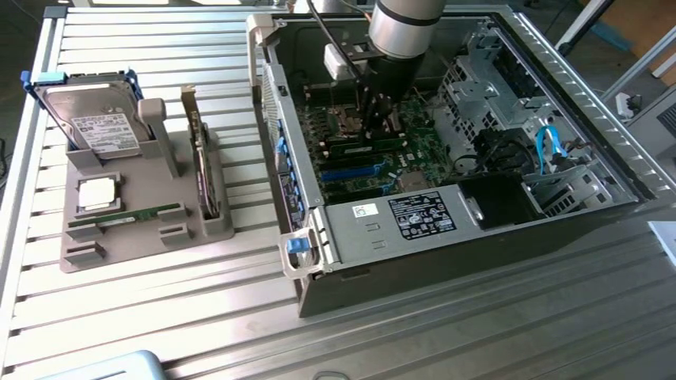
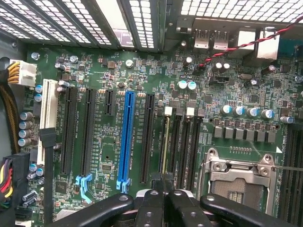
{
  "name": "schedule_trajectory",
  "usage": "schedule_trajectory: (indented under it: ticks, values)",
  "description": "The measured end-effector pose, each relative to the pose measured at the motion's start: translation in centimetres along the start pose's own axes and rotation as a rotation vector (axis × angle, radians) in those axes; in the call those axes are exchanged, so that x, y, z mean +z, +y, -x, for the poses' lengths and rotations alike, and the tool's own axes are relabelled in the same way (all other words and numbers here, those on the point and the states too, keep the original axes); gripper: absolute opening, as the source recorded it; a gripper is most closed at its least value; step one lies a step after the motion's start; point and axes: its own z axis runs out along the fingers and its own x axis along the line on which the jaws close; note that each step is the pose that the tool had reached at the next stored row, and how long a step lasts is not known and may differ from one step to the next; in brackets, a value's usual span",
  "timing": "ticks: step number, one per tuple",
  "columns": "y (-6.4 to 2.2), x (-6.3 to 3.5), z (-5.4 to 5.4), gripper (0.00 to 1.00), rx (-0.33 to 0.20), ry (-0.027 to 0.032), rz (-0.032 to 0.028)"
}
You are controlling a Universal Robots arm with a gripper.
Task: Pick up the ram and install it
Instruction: 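Press down the ram until it locks into place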
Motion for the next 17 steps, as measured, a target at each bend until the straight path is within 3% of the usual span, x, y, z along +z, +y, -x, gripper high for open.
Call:
schedule_trajectory:
  ticks: [9,13,17]
  values:
    - [0.0,0.05,-0.02,0.11,0.0,-0.0002,-0.0002]
    - [0.0,-0.71,-0.06,0.11,0.0,-0.0004,0.0013]
    - [0.04,-0.83,-0.06,0.11,0.0,-0.0004,0.0016]
